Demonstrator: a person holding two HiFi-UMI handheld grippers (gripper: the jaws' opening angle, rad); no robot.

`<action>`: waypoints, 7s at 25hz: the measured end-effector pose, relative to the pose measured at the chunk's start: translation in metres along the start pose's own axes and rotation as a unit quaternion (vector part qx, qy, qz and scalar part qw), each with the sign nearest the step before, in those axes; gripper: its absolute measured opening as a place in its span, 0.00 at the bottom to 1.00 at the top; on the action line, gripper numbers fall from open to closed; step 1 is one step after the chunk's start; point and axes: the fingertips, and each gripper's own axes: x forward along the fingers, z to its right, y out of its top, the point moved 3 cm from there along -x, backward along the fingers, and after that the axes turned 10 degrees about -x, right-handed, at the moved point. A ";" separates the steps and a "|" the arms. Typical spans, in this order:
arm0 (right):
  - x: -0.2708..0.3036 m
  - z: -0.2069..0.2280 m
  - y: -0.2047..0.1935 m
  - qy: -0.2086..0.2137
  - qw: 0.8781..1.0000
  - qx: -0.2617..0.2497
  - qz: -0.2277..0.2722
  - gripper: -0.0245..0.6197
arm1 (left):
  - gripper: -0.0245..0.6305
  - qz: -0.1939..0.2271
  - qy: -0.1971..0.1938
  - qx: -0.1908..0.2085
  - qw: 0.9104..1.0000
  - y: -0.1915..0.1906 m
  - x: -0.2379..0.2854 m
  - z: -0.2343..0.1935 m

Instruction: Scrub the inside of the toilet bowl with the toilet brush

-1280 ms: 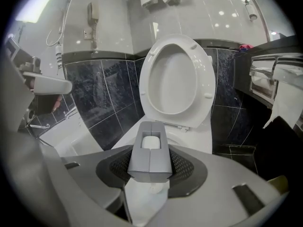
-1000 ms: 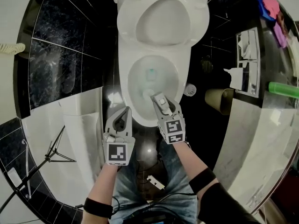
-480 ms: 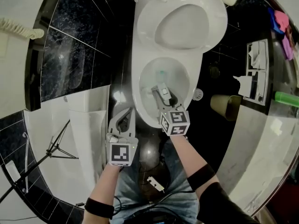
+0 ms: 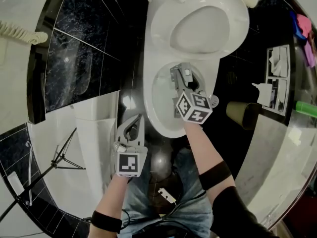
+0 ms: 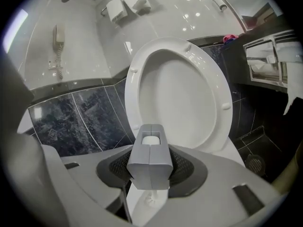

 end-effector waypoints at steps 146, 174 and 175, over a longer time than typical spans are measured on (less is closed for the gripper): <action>-0.387 -0.073 0.265 0.061 0.982 -0.178 0.035 0.36 | 0.04 0.106 -0.048 0.073 0.990 0.274 -0.193 0.120; -0.451 0.110 0.245 -0.101 0.987 -0.126 0.023 0.36 | 0.04 0.063 -0.261 0.148 0.952 0.267 -0.103 0.337; -0.450 0.116 0.244 -0.106 0.987 -0.122 0.024 0.36 | 0.04 0.059 -0.267 0.150 0.950 0.263 -0.098 0.344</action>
